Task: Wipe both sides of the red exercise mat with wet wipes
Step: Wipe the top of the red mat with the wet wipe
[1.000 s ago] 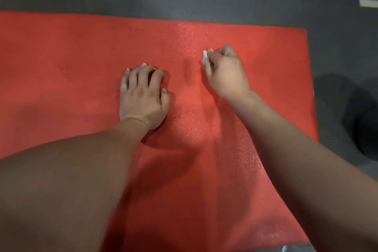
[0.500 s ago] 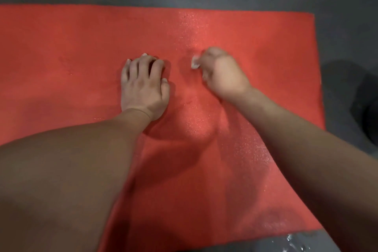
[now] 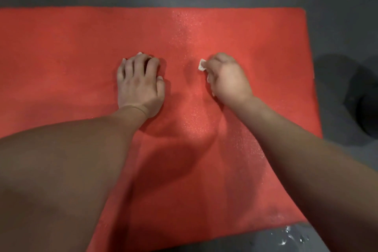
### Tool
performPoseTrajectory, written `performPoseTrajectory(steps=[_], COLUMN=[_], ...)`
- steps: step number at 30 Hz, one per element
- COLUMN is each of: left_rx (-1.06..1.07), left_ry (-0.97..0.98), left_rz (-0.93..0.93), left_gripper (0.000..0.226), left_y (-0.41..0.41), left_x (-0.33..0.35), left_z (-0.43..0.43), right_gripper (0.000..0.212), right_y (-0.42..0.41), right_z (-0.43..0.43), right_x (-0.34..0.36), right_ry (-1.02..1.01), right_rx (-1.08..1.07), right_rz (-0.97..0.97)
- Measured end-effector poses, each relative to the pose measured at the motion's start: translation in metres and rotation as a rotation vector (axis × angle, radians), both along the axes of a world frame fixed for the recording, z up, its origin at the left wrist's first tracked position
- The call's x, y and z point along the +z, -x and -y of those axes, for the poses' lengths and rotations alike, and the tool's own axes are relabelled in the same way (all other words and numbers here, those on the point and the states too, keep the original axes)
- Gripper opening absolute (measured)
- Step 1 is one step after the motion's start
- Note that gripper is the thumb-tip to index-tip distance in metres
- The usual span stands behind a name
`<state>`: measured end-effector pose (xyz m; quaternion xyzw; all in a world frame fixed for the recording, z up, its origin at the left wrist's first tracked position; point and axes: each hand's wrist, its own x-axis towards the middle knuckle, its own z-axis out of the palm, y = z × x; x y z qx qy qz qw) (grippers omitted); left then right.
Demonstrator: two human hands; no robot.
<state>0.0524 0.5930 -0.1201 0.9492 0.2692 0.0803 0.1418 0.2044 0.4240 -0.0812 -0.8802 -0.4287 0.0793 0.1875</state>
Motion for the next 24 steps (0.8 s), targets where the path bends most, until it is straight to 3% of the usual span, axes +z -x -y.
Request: performPoseTrajectory(steps=[2, 7, 11, 13, 15, 18, 20, 24], left_rx=[0.000, -0.003, -0.059, -0.136, -0.250, -0.210, -0.065, 0.068], left_ry=[-0.013, -0.051, 0.065, 0.139, 0.137, 0.100, 0.105, 0.079], left_rz=[-0.011, -0.067, -0.238, -0.316, -0.377, -0.298, -0.208, -0.129], left_gripper=[0.039, 0.040, 0.045, 0.047, 0.051, 0.053, 0.052, 0.052], left_y=[-0.001, -0.002, -0.004, -0.003, 0.005, 0.033, 0.055, 0.073], left_x=[0.001, 0.005, 0.019, 0.031, 0.044, 0.045, 0.034, 0.008], left_z=[0.000, -0.001, -0.008, -0.020, -0.032, -0.042, -0.046, -0.049], right_gripper=[0.028, 0.019, 0.026, 0.030, 0.029, 0.024, 0.024, 0.025], right_y=[0.018, 0.114, 0.116, 0.097, 0.077, 0.083, 0.112, 0.151], right_z=[-0.002, 0.020, 0.027, 0.014, 0.000, -0.017, -0.022, -0.007], right_x=[-0.003, 0.000, 0.008, 0.010, 0.012, 0.009, 0.003, 0.000], right_ry=[-0.046, -0.094, -0.014, -0.019, -0.048, -0.067, -0.077, 0.002], right_rx=[-0.068, 0.288, 0.415, 0.312, 0.041, -0.282, -0.175, 0.278], right_rz=[-0.033, -0.201, -0.197, -0.157, -0.091, -0.076, -0.079, -0.149])
